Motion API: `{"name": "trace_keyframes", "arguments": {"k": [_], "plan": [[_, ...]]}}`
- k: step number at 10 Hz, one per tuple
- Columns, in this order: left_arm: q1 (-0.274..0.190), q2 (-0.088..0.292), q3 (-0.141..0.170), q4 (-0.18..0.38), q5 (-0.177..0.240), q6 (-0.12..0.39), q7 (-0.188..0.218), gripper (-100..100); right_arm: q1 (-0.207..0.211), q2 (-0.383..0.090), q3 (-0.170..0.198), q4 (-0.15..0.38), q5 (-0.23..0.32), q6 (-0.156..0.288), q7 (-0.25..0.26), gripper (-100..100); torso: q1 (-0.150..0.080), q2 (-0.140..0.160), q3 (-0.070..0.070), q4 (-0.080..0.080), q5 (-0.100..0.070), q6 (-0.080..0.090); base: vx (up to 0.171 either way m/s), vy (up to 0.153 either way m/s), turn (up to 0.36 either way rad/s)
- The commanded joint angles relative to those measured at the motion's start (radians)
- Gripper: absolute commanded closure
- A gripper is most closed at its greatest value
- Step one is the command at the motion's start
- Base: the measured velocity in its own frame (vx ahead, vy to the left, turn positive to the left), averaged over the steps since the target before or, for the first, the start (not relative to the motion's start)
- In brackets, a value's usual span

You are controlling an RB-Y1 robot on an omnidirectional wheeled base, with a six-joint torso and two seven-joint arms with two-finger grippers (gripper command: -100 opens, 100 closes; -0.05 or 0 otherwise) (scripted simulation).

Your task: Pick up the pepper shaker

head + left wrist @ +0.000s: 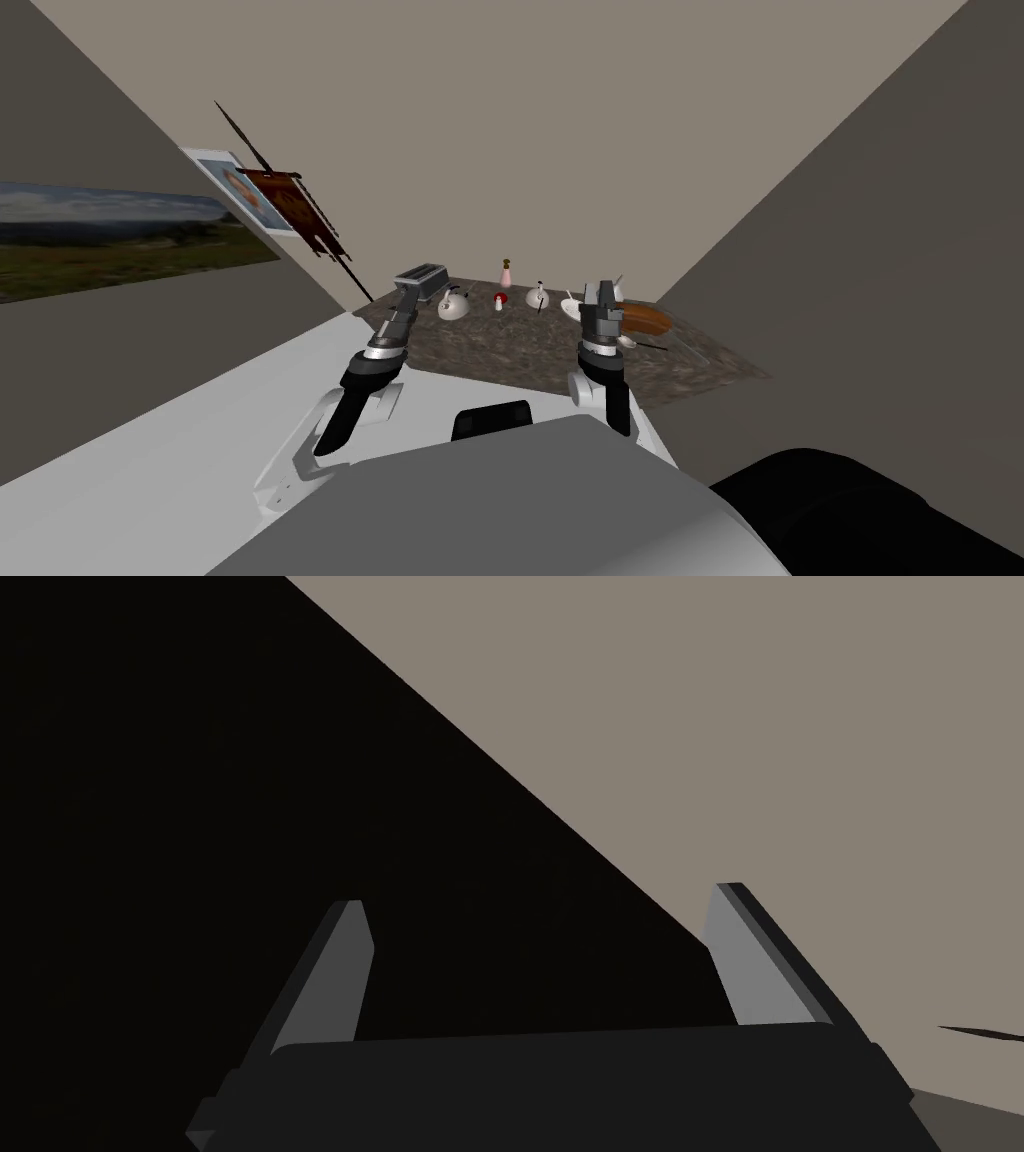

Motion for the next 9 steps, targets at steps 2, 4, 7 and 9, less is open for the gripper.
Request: {"name": "trace_keyframes", "arguments": {"k": [2, 4, 7, 9], "plan": [[-0.036, 0.015, -0.007, 0.062, -0.027, -0.001, -0.034, -100, 0.0, 0.0, 0.0, 0.0, 0.0, 0.0, 0.0, 0, 0.001, 0.0, 0.0, 0.0, 0.0, 0.0, -0.037, 0.05, -0.094], [-0.083, 0.033, -0.016, 0.131, -0.065, 0.009, -0.078, -100, 0.0, 0.0, 0.0, 0.0, 0.0, 0.0, 0.0, 0, 0.0, -0.001, 0.0, 0.0, 0.0, 0.0, -0.027, 0.044, -0.131], [-0.127, 0.049, -0.024, 0.212, -0.104, 0.023, -0.122, -100, 0.0, 0.0, 0.0, 0.0, 0.0, 0.0, 0.0, 0, 0.0, 0.0, 0.0, 0.0, 0.0, 0.0, -0.039, 0.042, -0.109], [-0.148, 0.056, -0.027, 0.252, -0.122, 0.032, -0.144, -100, 0.0, 0.0, 0.0, 0.0, 0.0, 0.0, 0.0, 0, -0.001, -0.002, -0.001, 0.0, 0.0, 0.0, -0.014, 0.02, -0.1]]}}
